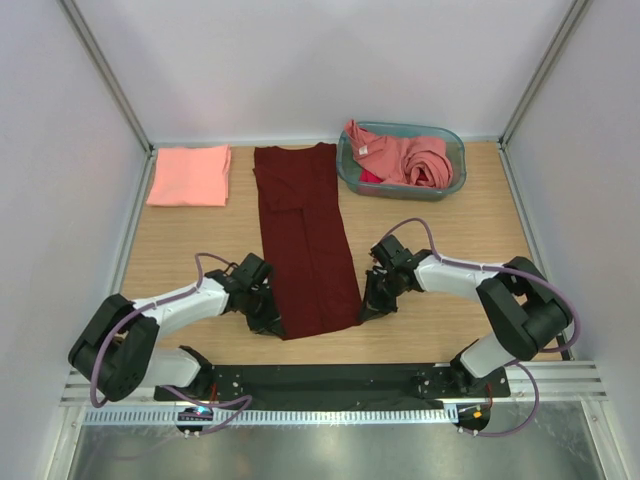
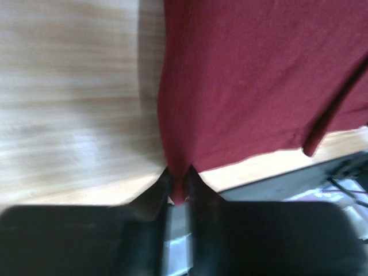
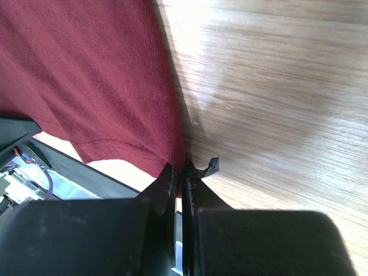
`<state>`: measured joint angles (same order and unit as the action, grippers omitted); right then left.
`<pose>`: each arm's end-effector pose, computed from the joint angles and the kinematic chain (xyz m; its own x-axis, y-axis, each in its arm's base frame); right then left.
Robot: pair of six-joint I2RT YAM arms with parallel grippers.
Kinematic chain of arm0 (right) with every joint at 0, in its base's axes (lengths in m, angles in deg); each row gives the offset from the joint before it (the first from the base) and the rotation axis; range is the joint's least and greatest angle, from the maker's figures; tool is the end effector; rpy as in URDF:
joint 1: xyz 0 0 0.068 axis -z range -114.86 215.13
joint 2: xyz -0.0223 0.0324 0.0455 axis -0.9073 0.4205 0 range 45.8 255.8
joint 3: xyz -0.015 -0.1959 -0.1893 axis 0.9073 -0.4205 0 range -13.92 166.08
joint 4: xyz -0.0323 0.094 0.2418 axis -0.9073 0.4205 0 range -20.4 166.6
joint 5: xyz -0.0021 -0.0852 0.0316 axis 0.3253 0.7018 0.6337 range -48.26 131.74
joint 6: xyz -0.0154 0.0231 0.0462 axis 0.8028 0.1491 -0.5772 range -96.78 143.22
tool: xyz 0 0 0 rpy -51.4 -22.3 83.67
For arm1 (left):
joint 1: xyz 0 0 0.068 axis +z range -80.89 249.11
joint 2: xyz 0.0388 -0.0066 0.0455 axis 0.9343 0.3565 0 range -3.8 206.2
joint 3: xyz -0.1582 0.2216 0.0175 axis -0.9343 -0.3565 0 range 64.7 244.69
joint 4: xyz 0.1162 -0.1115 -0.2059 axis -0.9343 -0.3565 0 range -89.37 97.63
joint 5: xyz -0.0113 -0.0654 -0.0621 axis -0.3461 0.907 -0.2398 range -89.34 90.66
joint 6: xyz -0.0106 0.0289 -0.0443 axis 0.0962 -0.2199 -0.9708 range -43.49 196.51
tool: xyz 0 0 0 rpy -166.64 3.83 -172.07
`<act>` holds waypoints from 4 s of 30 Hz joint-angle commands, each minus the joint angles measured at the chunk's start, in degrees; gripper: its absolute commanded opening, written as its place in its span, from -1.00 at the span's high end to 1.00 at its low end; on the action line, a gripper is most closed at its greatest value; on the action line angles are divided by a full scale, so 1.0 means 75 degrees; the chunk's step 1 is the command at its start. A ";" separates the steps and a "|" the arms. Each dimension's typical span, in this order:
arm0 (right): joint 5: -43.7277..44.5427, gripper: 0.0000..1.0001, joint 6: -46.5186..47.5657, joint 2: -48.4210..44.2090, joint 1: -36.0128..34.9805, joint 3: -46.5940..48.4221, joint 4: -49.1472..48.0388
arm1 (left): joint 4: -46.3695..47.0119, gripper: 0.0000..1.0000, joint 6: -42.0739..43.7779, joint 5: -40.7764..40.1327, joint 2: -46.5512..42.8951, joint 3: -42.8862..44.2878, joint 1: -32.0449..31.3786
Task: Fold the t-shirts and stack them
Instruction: Fold the tshirt
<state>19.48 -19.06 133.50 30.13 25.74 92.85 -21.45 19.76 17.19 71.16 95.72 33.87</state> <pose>0.1988 0.1556 0.1340 -0.9981 0.0610 0.0039 0.0553 0.8748 0.4813 0.1584 -0.1243 0.1383 -0.9476 -0.3121 0.0674 -0.3127 0.8645 -0.3935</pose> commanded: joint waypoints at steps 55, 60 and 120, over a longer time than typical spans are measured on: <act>-0.0243 0.98 0.1384 0.4396 0.1268 0.8563 0.3276 | -0.3494 0.99 0.2938 -0.0189 0.4594 0.8015 0.2801; -0.0430 0.98 0.1501 0.4853 0.1409 0.9019 0.3311 | -0.3446 0.99 0.2961 -0.0154 0.4911 0.8191 0.2988; -0.1215 -0.08 0.1819 0.4607 0.1071 0.9162 0.3616 | -0.2009 0.36 0.2939 0.1580 0.4256 0.7255 0.3012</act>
<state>12.83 -5.56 171.03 41.30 97.06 123.23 -43.72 43.10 22.61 103.68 153.99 59.01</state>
